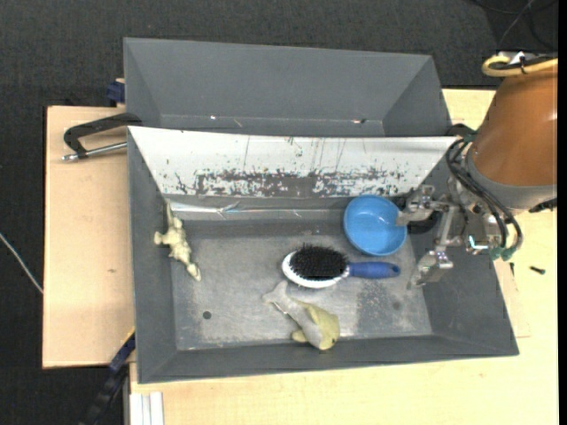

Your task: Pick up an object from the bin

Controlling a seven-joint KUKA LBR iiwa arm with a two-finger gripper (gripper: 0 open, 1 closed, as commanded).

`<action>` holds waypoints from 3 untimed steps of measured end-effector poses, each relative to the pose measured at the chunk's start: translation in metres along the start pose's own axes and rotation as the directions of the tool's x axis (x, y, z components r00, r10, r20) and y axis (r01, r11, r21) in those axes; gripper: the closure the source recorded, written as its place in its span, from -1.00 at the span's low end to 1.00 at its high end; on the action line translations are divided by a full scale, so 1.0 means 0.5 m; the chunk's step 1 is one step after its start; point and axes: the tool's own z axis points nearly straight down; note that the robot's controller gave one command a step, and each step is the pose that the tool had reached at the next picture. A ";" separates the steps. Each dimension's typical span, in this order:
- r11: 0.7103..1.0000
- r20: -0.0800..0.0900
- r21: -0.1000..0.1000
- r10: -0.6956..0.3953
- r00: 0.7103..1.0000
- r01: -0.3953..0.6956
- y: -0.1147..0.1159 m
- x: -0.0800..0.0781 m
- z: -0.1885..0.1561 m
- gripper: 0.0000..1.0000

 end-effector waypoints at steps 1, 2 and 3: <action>0.836 0.010 0.006 -0.548 0.836 0.548 0.072 -0.026 0.341 -1.00; 0.836 0.004 0.005 -0.549 0.836 0.549 0.071 -0.025 0.337 1.00; 0.846 0.016 0.009 -0.534 0.846 0.534 0.153 -0.069 0.088 1.00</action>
Offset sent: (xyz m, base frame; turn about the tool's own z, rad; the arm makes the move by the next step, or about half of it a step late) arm 0.0099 0.0357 -0.1715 -0.5830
